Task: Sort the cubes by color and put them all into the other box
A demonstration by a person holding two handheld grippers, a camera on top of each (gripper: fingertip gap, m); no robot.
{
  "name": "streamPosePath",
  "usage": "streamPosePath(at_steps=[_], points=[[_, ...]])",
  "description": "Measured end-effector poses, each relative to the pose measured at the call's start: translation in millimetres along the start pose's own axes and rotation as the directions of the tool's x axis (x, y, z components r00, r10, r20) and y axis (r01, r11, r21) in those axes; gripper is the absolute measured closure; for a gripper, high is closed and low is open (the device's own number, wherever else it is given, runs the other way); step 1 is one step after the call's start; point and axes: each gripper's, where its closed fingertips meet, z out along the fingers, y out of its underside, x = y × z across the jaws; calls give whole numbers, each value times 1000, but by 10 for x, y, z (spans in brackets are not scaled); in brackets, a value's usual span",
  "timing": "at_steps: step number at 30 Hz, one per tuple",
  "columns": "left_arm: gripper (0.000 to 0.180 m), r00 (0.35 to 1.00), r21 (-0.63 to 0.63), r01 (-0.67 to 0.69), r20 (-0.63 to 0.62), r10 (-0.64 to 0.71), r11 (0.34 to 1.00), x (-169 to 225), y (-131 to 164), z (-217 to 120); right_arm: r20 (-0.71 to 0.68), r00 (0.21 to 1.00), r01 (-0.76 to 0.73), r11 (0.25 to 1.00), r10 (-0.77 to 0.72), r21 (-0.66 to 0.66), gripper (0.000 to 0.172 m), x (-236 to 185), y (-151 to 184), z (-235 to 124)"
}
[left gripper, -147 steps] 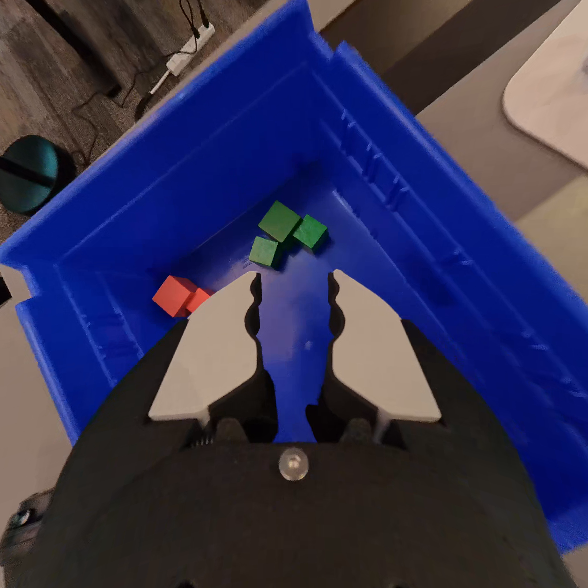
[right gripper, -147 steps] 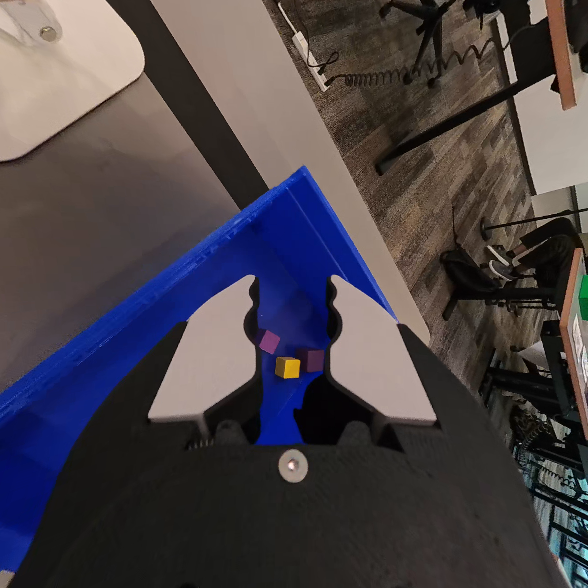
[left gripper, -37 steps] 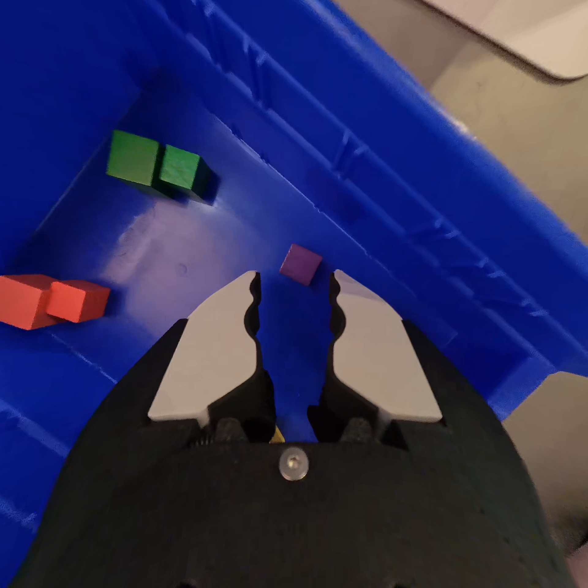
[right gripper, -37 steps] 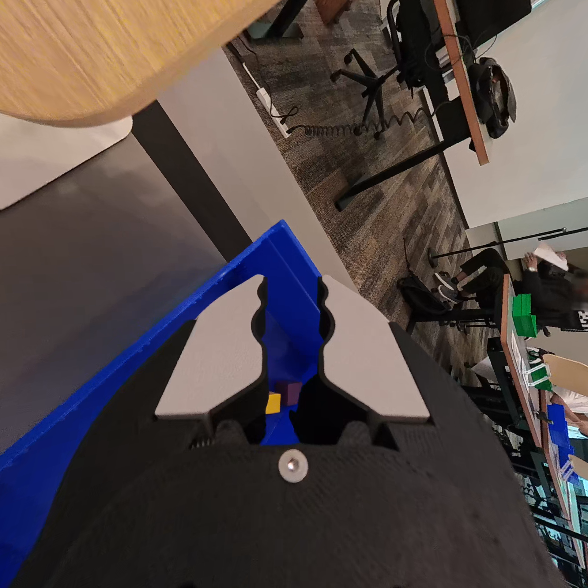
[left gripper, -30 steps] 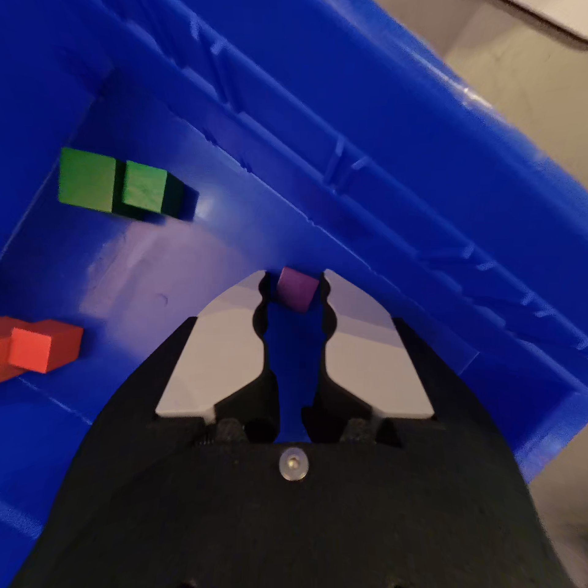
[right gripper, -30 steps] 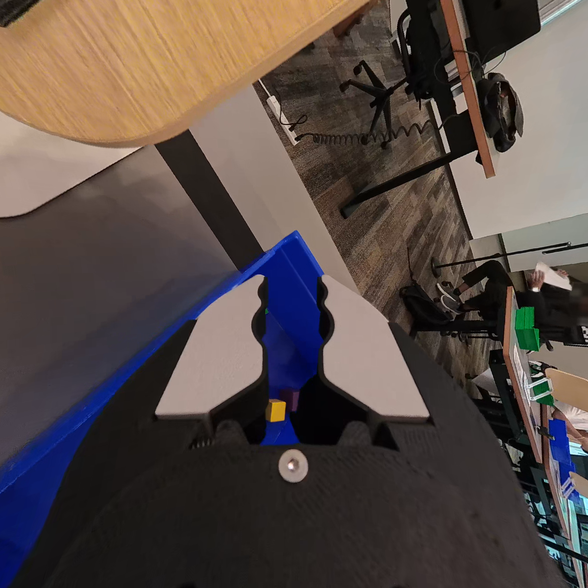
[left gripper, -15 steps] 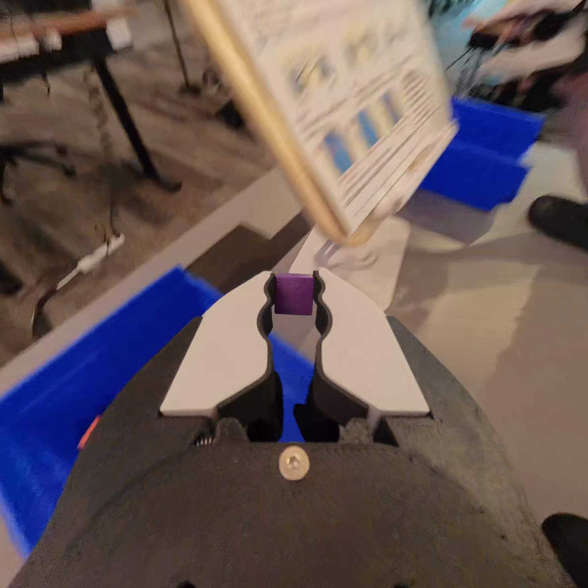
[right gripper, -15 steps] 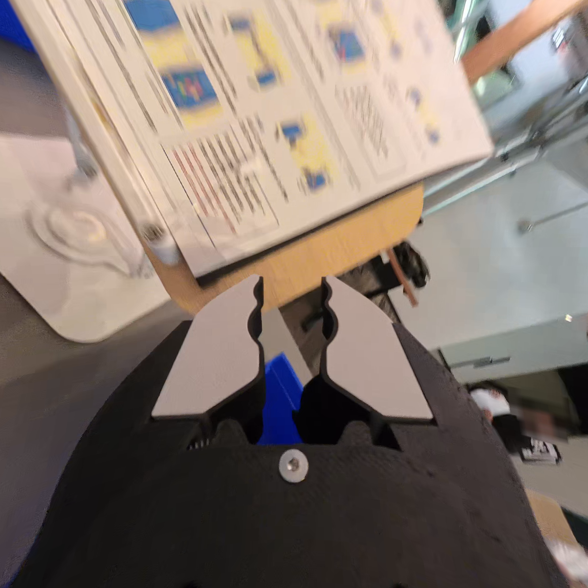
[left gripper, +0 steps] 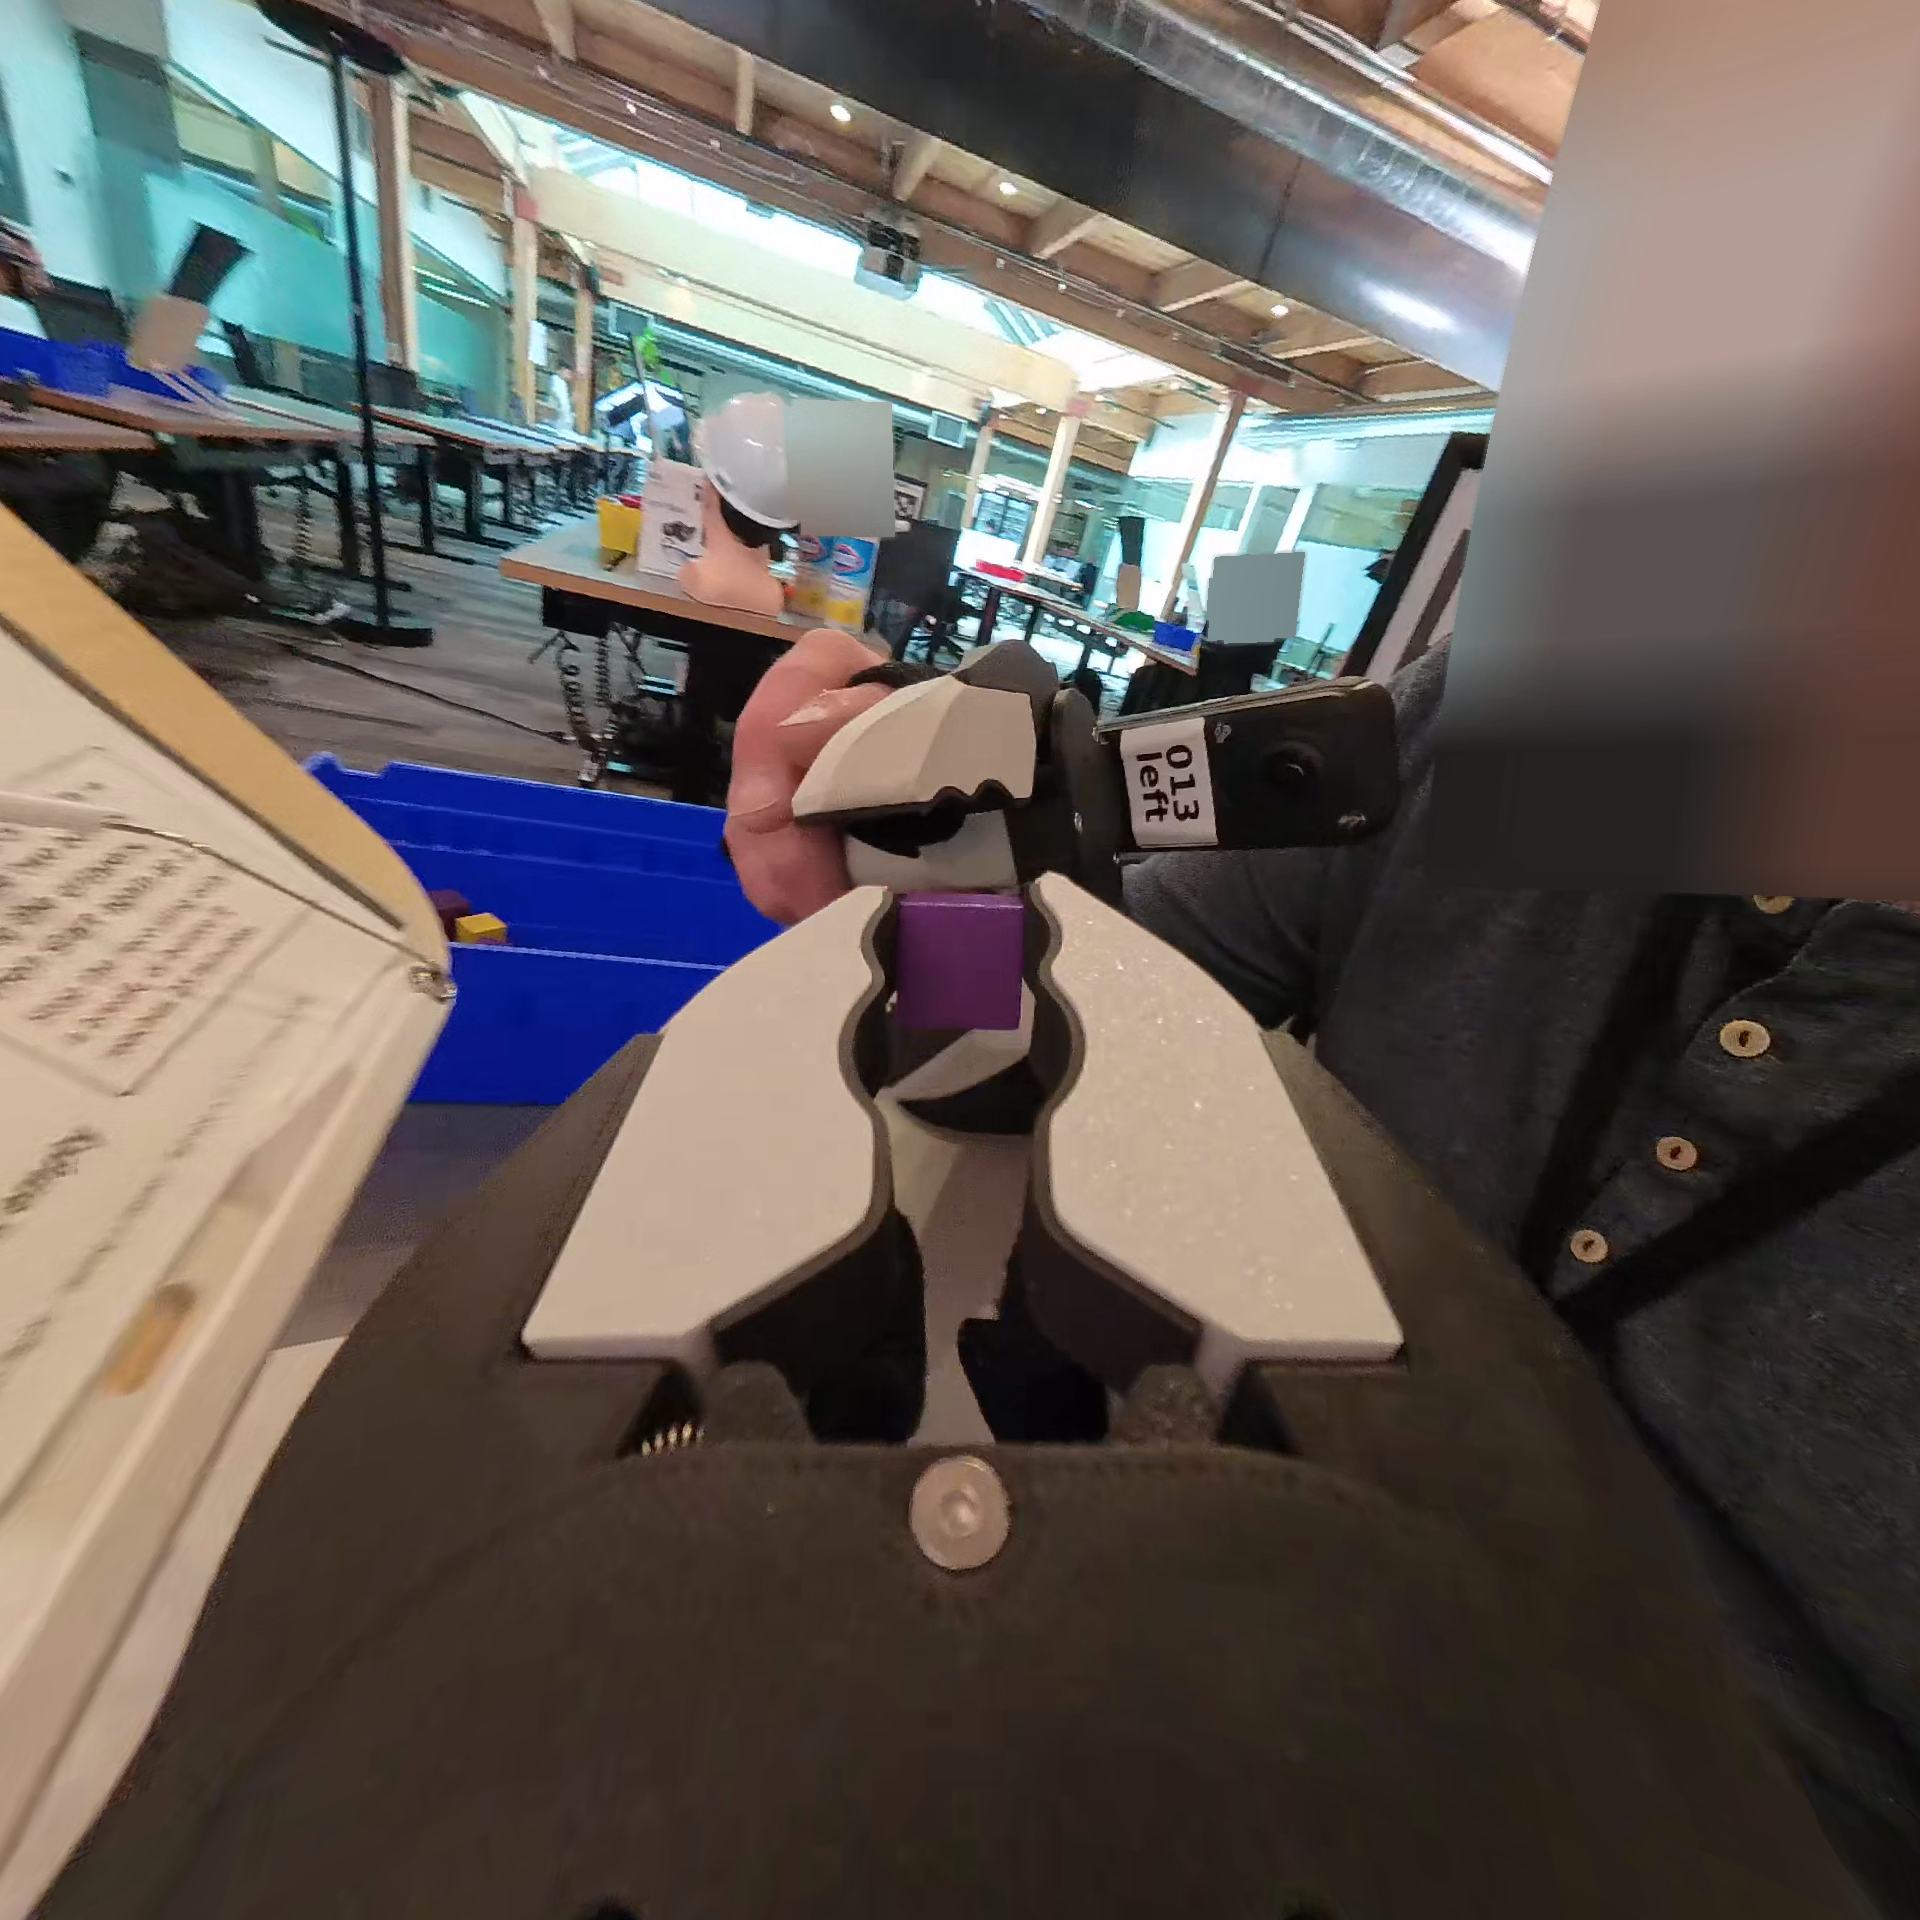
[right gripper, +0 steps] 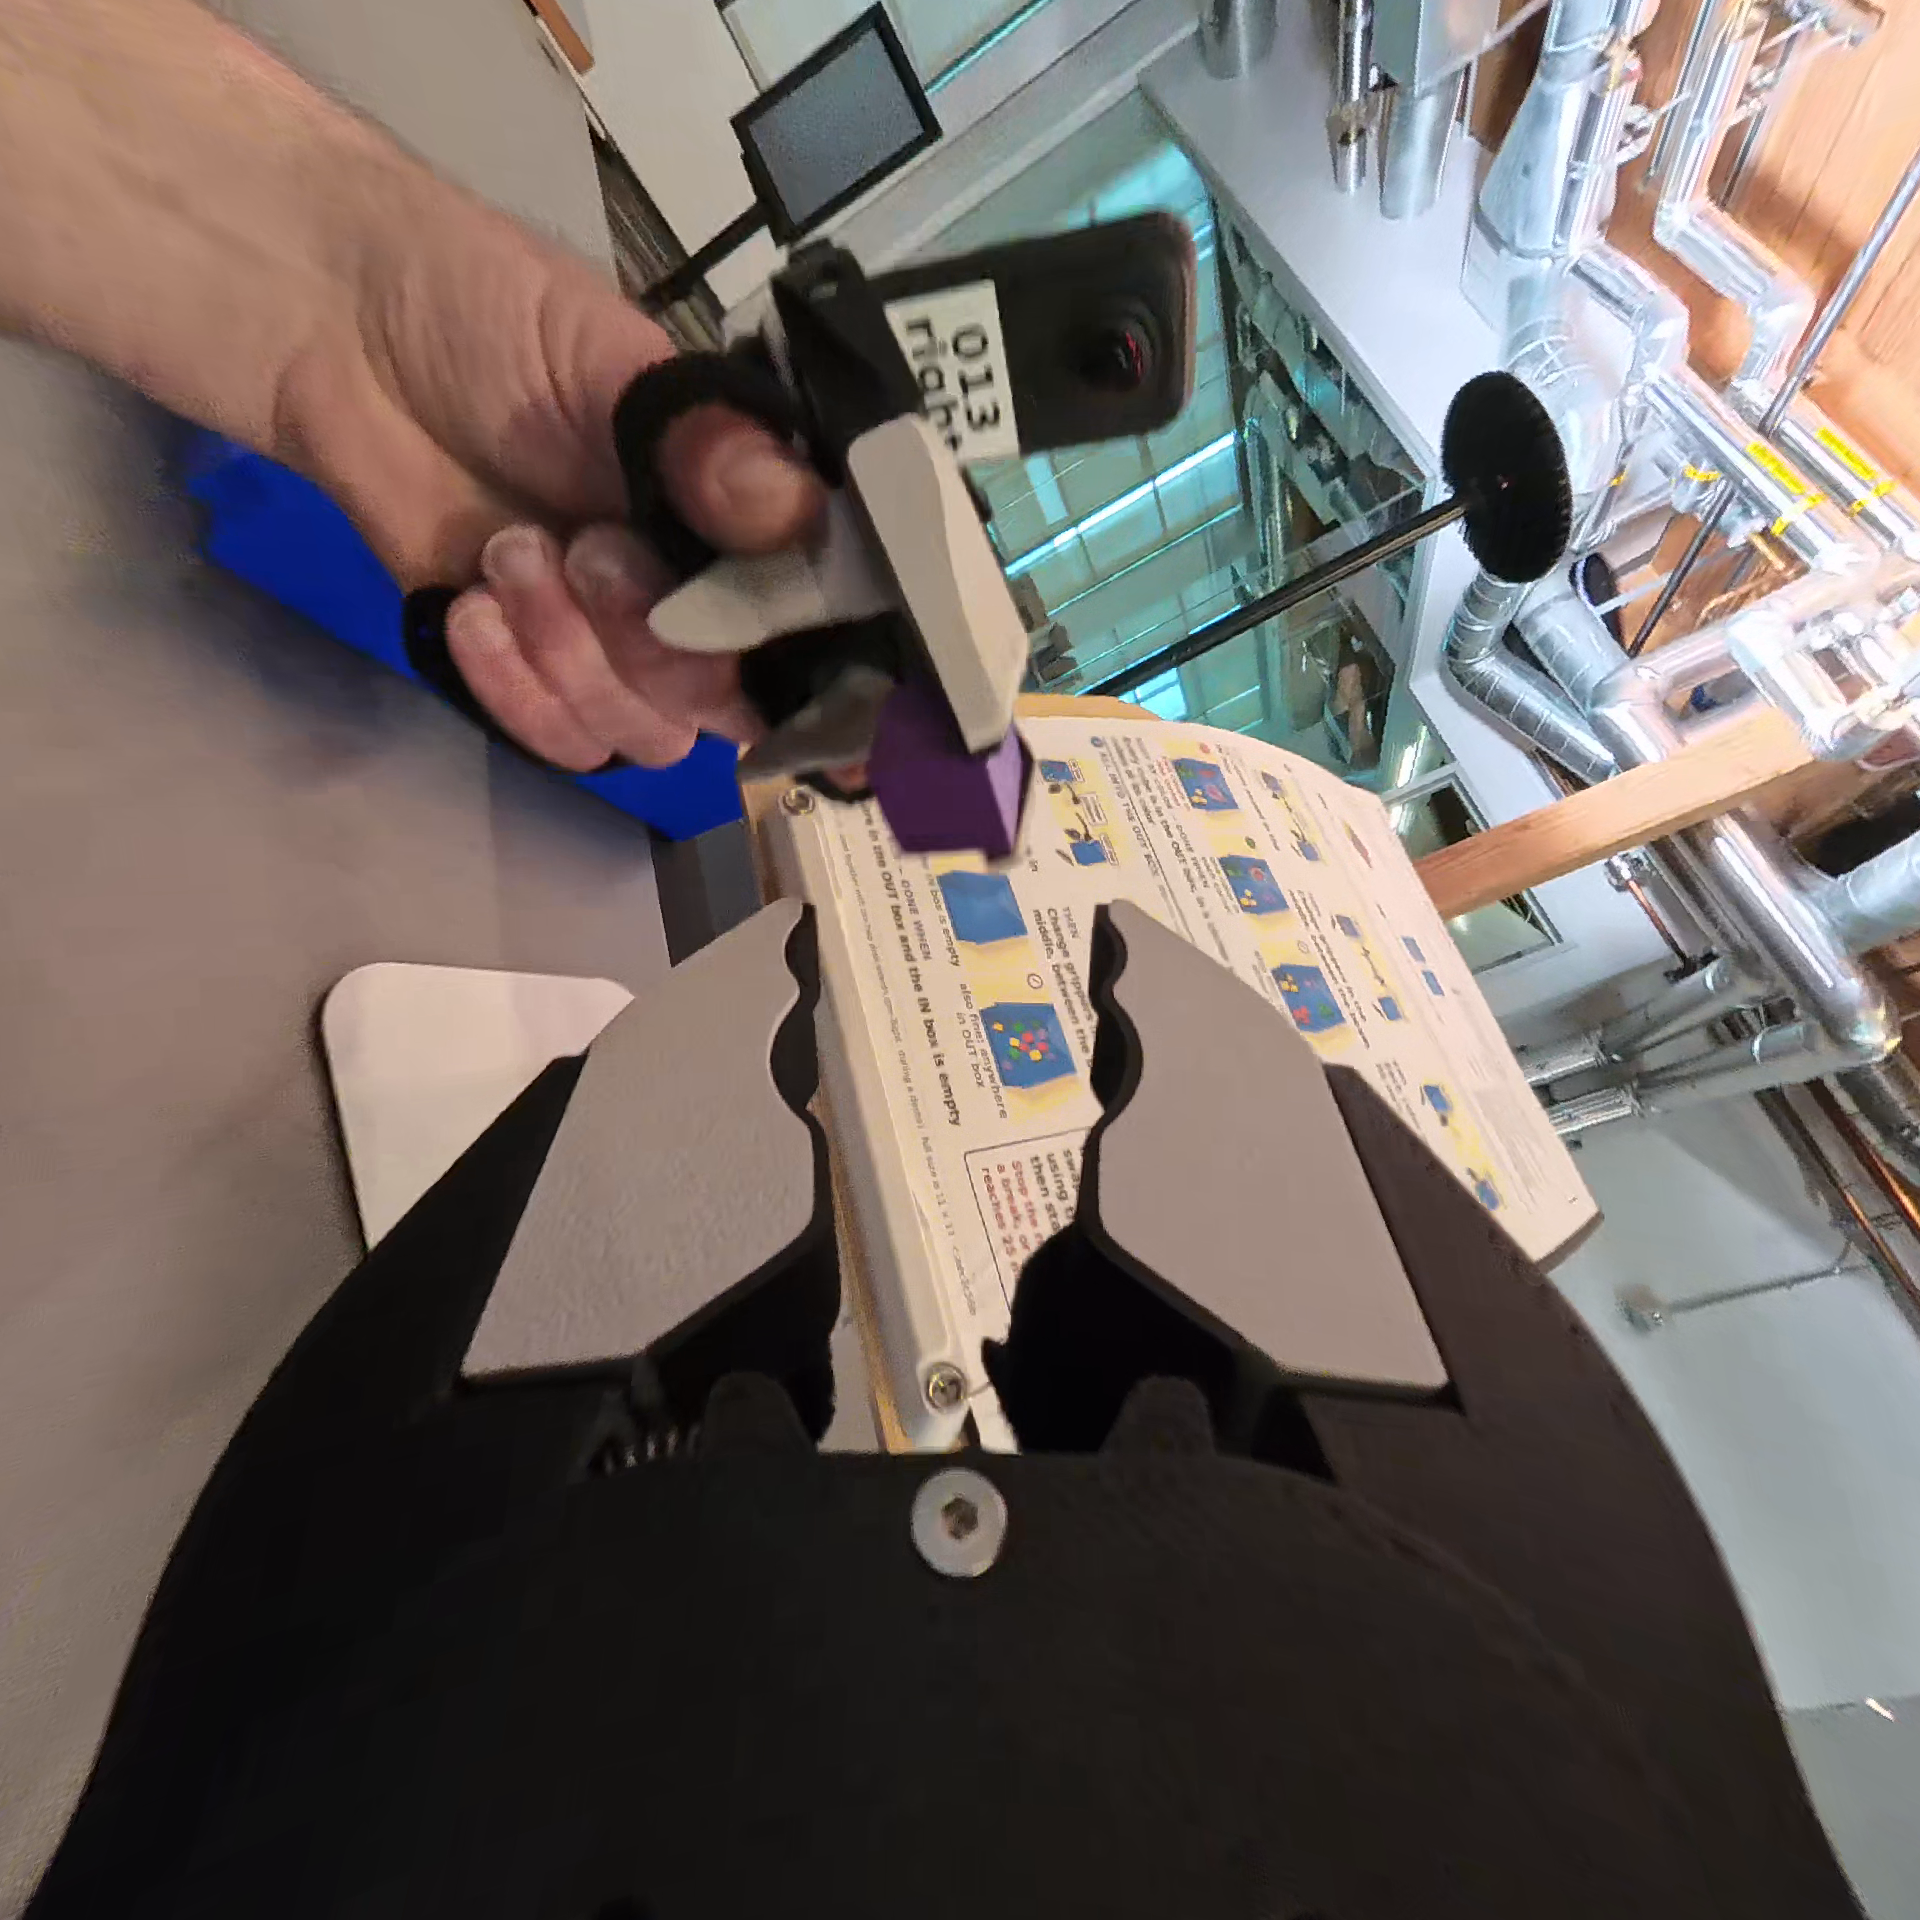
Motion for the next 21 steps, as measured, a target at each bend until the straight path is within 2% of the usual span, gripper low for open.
streamPosePath(at_steps=[6,10,13,17,19,21], points=[[158,998,58,59,-40,-57,997,11,21,124,-48,998,44,998,-41,55,130,-43,-138,-6],[158,991,71,107,-87,-101,992,30,49,164,-107,992,71,996,-64,59,147,-12,-162,-9],[158,986,81,143,-103,-135,986,24,46,171,-111,990,95,994,-89,49,149,-9,-157,-12],[147,994,85,105,-35,-102,991,-11,-61,63,-119,989,88,996,-84,21,149,101,-95,-58],[153,999,77,32,34,-35,996,-22,-166,-85,-164,983,81,996,-86,-35,149,312,78,-120],[165,991,56,-60,124,53,997,-39,-273,-261,-201,979,-4,995,-17,-105,149,584,394,-209]])
